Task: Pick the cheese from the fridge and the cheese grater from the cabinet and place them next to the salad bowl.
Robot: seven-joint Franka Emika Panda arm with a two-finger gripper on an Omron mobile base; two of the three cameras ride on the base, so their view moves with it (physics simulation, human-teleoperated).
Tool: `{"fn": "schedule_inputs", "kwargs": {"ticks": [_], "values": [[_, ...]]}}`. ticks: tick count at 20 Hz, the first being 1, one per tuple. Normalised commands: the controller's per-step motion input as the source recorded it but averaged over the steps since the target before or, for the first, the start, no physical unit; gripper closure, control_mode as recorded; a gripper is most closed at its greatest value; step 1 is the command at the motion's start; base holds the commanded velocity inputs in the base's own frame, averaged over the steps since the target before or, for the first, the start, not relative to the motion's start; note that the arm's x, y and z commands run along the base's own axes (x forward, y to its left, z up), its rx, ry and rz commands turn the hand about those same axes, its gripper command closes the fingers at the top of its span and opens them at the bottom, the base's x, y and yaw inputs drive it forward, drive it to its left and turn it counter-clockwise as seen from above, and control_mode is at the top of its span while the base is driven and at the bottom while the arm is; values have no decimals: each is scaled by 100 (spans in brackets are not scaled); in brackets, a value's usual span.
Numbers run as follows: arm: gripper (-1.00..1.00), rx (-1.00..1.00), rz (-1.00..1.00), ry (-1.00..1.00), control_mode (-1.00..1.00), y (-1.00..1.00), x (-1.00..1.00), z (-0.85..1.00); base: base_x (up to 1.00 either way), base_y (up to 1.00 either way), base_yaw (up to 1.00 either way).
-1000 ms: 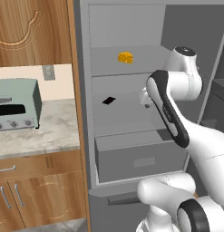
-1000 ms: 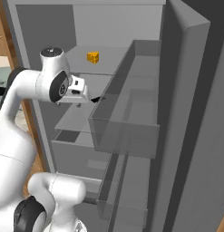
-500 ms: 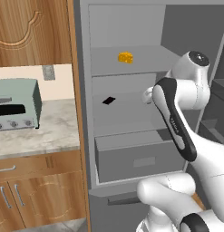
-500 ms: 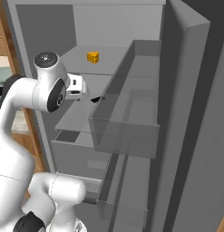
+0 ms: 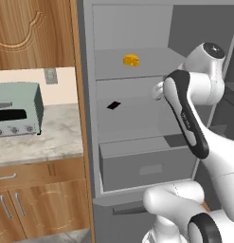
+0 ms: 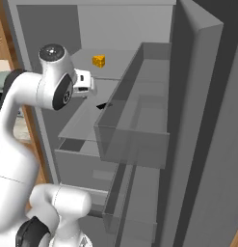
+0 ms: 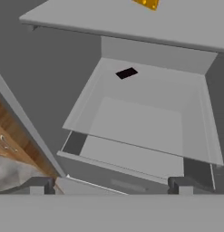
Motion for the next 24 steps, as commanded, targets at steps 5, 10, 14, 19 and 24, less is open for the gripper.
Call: {"fn": "schedule_inputs", "kwargs": {"ticks": [5,10,14,19,24], "values": [[-100,0,5,-13,-100,-4,20,29,0,0,0],[-100,0,0,-43,-100,-1,0,9,0,0,0],[-100,0,0,-8,-100,0,24,28,0,0,0],[-100,1,0,-1,-100,0,30,30,0,0,0],[-100,-2,0,-7,-100,0,48,13,0,0,0]]}}
